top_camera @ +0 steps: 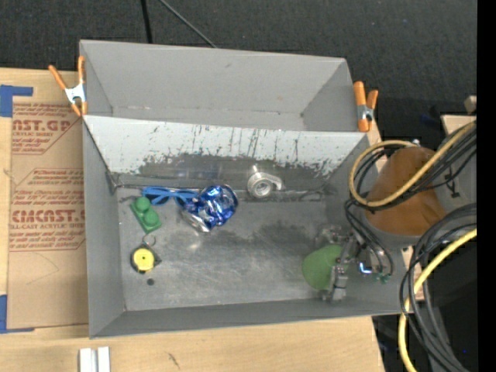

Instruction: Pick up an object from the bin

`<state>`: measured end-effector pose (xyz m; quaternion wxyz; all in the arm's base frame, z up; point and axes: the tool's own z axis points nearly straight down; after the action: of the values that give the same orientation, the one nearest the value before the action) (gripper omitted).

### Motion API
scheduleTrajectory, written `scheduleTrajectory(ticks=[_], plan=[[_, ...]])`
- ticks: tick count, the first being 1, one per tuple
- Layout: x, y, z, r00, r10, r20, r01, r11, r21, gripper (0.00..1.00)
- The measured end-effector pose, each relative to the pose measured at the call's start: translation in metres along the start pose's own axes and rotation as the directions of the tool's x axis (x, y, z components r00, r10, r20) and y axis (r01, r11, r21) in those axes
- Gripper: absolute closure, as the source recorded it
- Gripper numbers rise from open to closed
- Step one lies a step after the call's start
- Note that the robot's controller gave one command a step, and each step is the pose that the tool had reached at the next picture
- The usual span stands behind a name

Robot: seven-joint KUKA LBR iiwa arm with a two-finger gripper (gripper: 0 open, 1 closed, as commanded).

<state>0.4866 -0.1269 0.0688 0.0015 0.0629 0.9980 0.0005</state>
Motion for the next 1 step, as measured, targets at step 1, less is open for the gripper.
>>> scheduleTrajectory(ticks=[1], plan=[[-0.0018, -0.0002, -0.0031, 1.0, -0.002, 0.005, 0.002, 1.0, 0.002, 1.0]])
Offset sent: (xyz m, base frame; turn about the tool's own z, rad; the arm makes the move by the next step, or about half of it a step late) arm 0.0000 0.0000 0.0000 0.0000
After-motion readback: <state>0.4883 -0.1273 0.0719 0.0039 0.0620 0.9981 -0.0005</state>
